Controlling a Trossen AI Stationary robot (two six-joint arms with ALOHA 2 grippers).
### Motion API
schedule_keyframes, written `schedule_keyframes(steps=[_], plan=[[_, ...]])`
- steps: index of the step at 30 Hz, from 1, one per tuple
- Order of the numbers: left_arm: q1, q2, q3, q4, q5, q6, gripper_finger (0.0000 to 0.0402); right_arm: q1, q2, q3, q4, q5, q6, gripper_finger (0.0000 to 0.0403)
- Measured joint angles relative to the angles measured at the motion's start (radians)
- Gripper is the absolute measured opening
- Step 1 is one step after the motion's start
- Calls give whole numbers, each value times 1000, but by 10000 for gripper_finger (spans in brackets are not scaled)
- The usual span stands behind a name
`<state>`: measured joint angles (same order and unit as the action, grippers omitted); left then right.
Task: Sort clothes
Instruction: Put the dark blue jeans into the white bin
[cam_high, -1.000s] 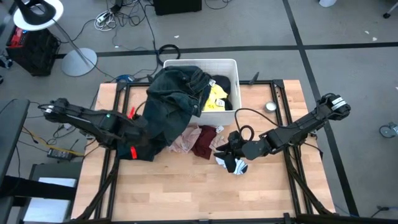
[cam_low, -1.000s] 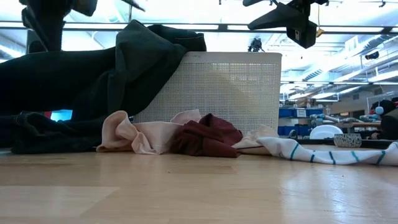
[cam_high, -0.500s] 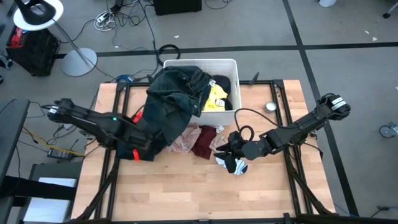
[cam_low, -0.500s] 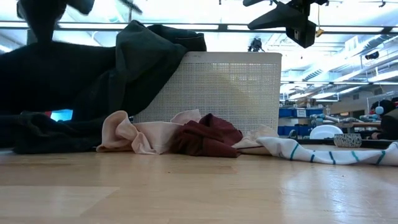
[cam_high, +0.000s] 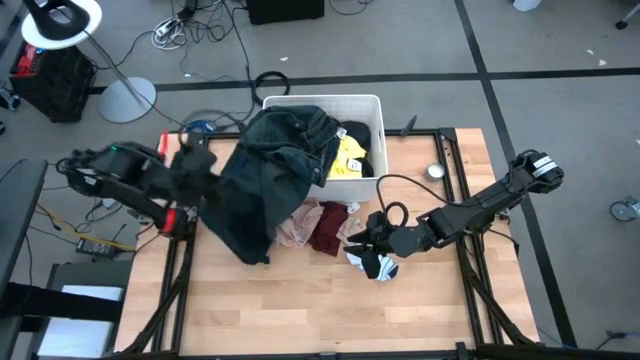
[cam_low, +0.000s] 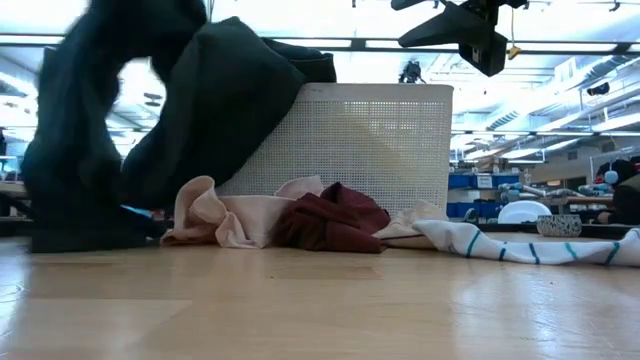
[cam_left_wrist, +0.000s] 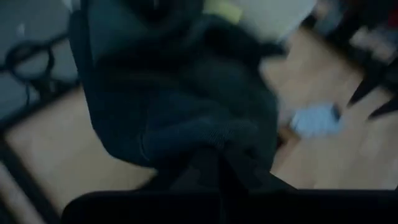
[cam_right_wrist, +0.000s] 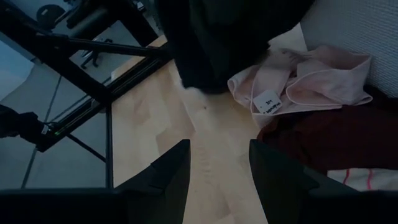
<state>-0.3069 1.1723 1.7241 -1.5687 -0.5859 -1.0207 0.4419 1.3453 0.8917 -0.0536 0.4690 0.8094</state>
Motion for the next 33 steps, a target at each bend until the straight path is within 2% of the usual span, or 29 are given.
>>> schedule_keyframes(steps=[5, 12, 17, 22, 27, 29, 33], plan=[[40, 2, 140, 152, -106, 178, 0, 0, 0, 0, 0, 0, 0, 164], [207, 43, 252, 539, -81, 544, 0, 0, 0, 0, 13, 0, 0, 164], [353, 150, 342, 749, 88, 697, 0, 0, 0, 0, 16, 0, 1, 164], [476, 299, 466, 906, 296, 755, 0, 0, 0, 0, 16, 0, 2, 164], [579, 475, 632, 1002, 433, 759, 0, 0, 0, 0, 17, 0, 4, 164], [627, 497, 606, 1139, 492, 749, 0, 3, 0, 0, 18, 0, 4, 164], [728, 556, 608, 1313, 603, 621, 0, 11, 4, 0, 26, 2, 4, 164]])
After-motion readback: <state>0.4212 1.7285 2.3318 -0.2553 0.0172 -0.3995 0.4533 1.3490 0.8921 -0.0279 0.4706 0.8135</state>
